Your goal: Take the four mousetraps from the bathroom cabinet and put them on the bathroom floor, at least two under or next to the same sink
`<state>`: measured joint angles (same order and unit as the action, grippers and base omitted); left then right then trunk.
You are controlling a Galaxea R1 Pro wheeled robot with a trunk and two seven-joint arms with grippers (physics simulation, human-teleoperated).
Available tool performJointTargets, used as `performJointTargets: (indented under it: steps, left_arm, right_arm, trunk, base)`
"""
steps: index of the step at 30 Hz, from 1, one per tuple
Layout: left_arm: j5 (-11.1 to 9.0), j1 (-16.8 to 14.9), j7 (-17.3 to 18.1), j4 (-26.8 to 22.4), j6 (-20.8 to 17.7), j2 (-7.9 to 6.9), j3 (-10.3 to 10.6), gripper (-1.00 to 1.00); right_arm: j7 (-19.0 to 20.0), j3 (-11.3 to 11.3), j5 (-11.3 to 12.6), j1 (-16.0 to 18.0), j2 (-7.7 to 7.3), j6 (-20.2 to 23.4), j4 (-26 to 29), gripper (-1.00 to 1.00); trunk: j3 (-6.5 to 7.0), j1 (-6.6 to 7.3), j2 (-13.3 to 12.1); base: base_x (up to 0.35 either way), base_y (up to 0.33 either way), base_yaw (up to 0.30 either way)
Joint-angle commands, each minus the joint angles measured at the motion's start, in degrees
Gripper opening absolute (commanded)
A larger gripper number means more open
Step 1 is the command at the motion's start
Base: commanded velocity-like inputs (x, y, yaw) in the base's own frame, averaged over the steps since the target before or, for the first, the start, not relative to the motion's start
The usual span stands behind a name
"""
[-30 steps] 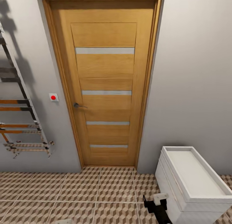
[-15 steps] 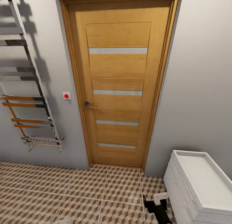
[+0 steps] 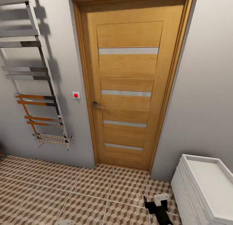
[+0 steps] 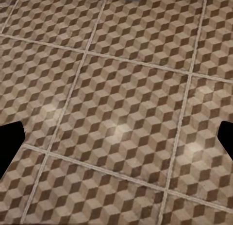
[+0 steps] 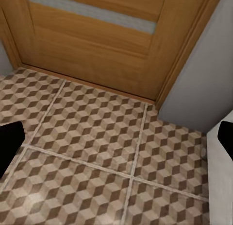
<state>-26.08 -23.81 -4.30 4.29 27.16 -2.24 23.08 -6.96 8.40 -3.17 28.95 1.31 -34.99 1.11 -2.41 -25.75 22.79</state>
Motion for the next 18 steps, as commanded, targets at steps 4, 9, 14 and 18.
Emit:
performJointTargets:
  steps: [4, 9, 14, 18]
  left_arm:
    - [-0.2, -0.1, -0.1, 0.2, 0.3, 0.04, 0.5, 1.00]
    - [-0.2, -0.1, -0.2, 0.2, 0.3, 0.04, 0.5, 1.00]
    - [-0.2, -0.1, -0.2, 0.2, 0.3, 0.04, 0.5, 1.00]
    - [-0.2, -0.1, -0.1, 0.2, 0.3, 0.04, 0.5, 1.00]
  right_arm:
    - [-0.6, 0.4, -0.3, 0.1, 0.00, -0.1, -0.1, 1.00]
    - [-0.6, 0.4, -0.3, 0.1, 0.00, 0.0, -0.1, 1.00]
    - [-0.6, 0.4, -0.3, 0.1, 0.00, 0.0, -0.1, 1.00]
    - [-0.6, 0.4, -0.3, 0.1, 0.00, 0.0, -0.1, 1.00]
  trunk:
    - [-0.13, -0.04, 0.1]
    - [-0.13, -0.04, 0.1]
    - [-0.13, -0.04, 0.1]
    - [-0.13, -0.04, 0.1]
  base:
    - [0.000, 0.000, 0.160]
    - [0.000, 0.000, 0.160]
    - [0.000, 0.000, 0.160]
    - [0.000, 0.000, 0.160]
